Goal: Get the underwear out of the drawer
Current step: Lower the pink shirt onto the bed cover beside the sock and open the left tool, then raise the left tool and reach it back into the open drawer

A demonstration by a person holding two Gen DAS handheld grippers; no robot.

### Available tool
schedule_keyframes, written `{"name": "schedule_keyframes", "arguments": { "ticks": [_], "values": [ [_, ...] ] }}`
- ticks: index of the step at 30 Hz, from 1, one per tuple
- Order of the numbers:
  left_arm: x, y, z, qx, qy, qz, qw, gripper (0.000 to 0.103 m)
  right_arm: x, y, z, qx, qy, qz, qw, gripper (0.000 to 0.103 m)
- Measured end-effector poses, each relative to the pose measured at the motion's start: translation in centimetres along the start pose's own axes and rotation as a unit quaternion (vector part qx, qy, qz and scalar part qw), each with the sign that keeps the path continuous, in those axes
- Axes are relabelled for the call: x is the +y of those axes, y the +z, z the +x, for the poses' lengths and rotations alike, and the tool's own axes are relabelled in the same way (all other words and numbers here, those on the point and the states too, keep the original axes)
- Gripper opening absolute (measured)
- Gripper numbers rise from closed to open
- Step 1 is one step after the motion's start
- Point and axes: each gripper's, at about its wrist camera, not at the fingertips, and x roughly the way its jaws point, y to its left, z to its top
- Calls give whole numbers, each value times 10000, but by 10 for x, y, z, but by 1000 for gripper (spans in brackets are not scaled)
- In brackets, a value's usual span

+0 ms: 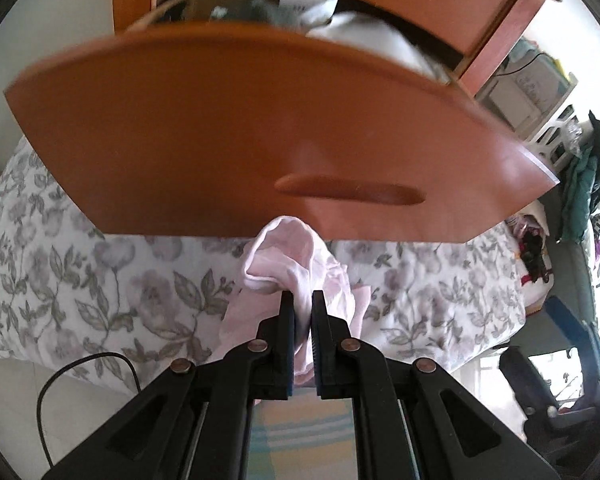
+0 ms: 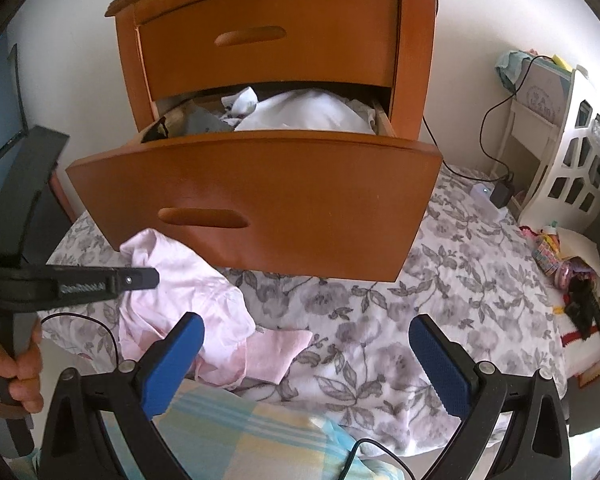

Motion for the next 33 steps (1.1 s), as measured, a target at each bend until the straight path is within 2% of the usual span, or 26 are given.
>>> {"name": "schedule_keyframes", "arguments": {
  "ticks": [15,17,19,21,26,33],
  "values": [
    [-2,7,42,485,360,153,9981,8,-6,-3,14,148,3,38,9999,103],
    [-2,8,46,567,408,125,9975,14,-7,-4,15,160,-8,44,9999,103],
    [1,7,48,618,429,64,9971,41,-8,-4,16,169,-18,50,9998,103],
    [3,6,48,605,408,6,9973,50,-8,-4,17,185,-31,59,9998,103],
    [8,7,43,582,416,-132,9973,57,-7,-4,17,182,-24,39,9998,103],
    [12,9,29,433,450,-269,9977,72,-6,-4,14,162,-37,42,9999,103]
  ]
}}
